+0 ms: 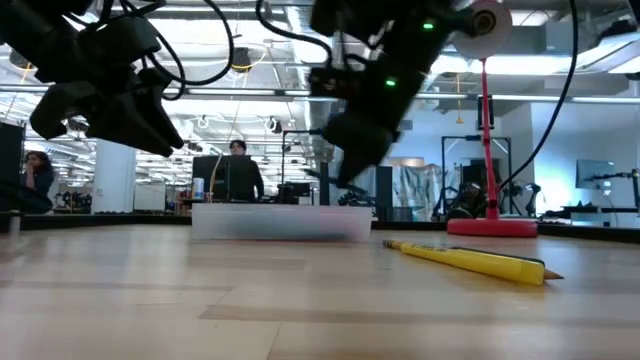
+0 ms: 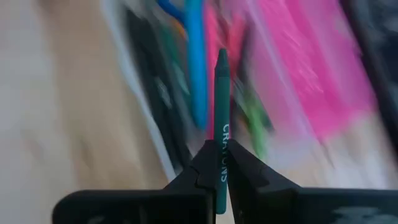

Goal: Pick & place school supplies into a supply box
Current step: Put the green crayon into the pink supply box, then put the yellow pencil into the pink supply box

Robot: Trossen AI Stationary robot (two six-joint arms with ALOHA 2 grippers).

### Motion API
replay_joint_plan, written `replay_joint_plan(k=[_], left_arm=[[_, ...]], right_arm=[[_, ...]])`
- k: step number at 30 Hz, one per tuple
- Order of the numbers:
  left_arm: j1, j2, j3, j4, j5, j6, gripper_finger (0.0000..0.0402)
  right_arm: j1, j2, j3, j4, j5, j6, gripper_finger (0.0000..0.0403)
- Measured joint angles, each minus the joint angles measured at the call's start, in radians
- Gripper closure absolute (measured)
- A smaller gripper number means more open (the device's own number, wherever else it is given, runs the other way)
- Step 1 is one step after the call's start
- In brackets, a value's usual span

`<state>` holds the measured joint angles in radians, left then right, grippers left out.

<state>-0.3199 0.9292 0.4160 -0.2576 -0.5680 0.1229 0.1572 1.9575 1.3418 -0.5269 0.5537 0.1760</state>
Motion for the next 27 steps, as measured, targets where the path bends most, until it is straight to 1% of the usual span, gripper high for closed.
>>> replay_joint_plan(k=[2, 4, 10, 13, 16, 23, 25, 27], left_arm=[[0.000, -0.015, 0.000, -0.019, 0.003, -0.019, 0.0264], [0.000, -0.020, 0.000, -0.027, 0.006, -0.032, 0.0264], [0.000, -0.023, 0.000, -0.041, 0.007, -0.038, 0.0264], [0.000, -0.023, 0.000, -0.041, 0.013, -0.039, 0.0264], [0.000, -0.023, 0.000, -0.040, 0.013, -0.040, 0.0264], [0.000, -0.022, 0.000, -0.004, 0.025, -0.023, 0.0264], [0.001, -0.018, 0.000, 0.040, 0.076, 0.015, 0.0264], [0.001, -0.005, 0.000, 0.122, 0.162, 0.075, 0.0264]], right_arm=[[-0.032, 0.001, 0.000, 0.096, -0.090, -0.080, 0.0398], [-0.061, 0.010, 0.002, 0.155, -0.139, -0.123, 0.0397], [-0.116, 0.011, 0.002, 0.159, -0.164, -0.131, 0.0397], [-0.128, 0.011, 0.002, 0.160, -0.167, -0.125, 0.0389], [-0.130, 0.011, 0.002, 0.162, -0.164, -0.125, 0.0364], [-0.131, 0.006, 0.002, 0.155, -0.160, -0.124, 0.0274], [-0.120, -0.008, 0.002, 0.131, -0.143, -0.114, 0.0255], [-0.097, -0.035, 0.002, 0.071, -0.090, -0.084, 0.0241]])
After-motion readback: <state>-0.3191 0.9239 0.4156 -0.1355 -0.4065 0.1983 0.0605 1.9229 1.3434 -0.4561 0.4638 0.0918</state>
